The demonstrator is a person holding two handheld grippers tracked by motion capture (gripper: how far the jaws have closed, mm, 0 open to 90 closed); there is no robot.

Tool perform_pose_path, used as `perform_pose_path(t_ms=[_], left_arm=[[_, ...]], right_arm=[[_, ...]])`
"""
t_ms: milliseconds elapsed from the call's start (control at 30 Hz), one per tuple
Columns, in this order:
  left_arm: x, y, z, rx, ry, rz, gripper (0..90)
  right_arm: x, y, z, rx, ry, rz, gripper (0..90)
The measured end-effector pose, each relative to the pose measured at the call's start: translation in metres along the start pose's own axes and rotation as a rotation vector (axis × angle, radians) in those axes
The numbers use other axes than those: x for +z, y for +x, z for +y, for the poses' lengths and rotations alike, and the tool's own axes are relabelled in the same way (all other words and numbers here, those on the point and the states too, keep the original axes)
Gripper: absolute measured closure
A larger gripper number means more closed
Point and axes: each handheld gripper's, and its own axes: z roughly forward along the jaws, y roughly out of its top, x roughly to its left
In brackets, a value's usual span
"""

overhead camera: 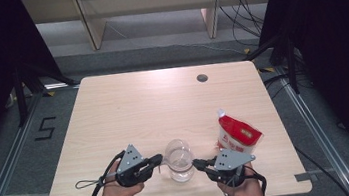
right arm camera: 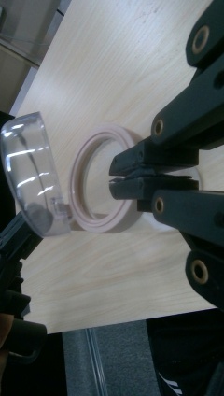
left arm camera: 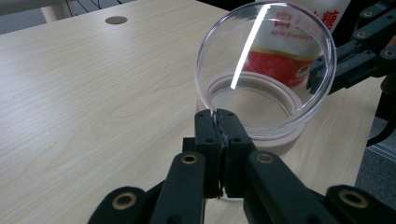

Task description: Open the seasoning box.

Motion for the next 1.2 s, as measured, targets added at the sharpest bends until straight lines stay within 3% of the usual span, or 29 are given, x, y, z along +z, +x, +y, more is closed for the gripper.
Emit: perform_pose_path(t_ms=[67,267,300,400,533,567,700,767,833,867,900,967,1067,1100,1167,1200], left_arm=[[-0.001,0.000,0.000,0.004,0.006,-0.001,86.9],[-0.001,0.000,0.000,0.001,0.003,-0.011,85.3],[-0.001,-0.001,0.000,-0.022,0.002,-0.009,85.3],[-0.001,0.001,0.000,-0.012,-0.003,-0.010,83.4],[-0.005,0.002,-0.001,-0.033,-0.007,0.003,74.4],[-0.008,0.002,-0.003,-0.030,-0.014,0.008,67.8],[-0.013,0.004,-0.010,-0.036,-0.017,-0.005,56.8],[-0.015,0.005,-0.014,-0.014,-0.014,-0.006,48.4],[-0.016,0.004,-0.016,-0.038,-0.019,-0.006,44.7],[-0.018,0.004,-0.018,-0.012,-0.007,-0.002,43.6],[-0.019,0.003,-0.020,-0.027,-0.005,0.011,43.6],[-0.022,0.002,-0.024,0.000,0.025,0.026,37.7],[-0.022,0.001,-0.027,-0.010,0.049,0.021,33.6],[-0.022,-0.001,-0.030,-0.031,0.056,0.024,33.6],[-0.022,-0.001,-0.033,-0.017,0.076,0.040,31.5],[-0.023,0.000,-0.035,-0.014,0.084,0.052,30.0]], right_arm=[[0.002,0.002,0.002,0.016,0.000,0.006,87.1],[0.006,0.002,0.006,0.005,-0.020,0.010,87.1],[0.006,0.002,0.006,0.002,-0.015,0.011,87.1],[0.008,0.002,0.007,0.005,-0.016,0.017,87.1],[0.008,0.002,0.008,0.000,-0.009,0.020,87.2],[0.009,0.002,0.008,0.003,-0.013,0.020,87.1],[0.009,0.004,0.009,0.003,-0.023,0.019,87.1],[0.008,0.004,0.010,0.001,-0.018,0.024,87.1],[0.009,0.004,0.010,0.008,-0.027,0.011,87.1],[0.009,0.004,0.011,-0.001,-0.029,0.019,87.1],[0.009,0.004,0.011,-0.001,-0.029,0.019,87.1],[0.009,0.005,0.014,0.004,-0.030,0.019,87.0],[0.011,0.006,0.017,-0.016,-0.036,0.031,87.0],[0.012,0.007,0.018,-0.023,-0.037,0.037,87.0],[0.013,0.010,0.021,-0.022,-0.047,0.034,87.1],[0.015,0.009,0.024,-0.065,-0.056,0.036,87.1]])
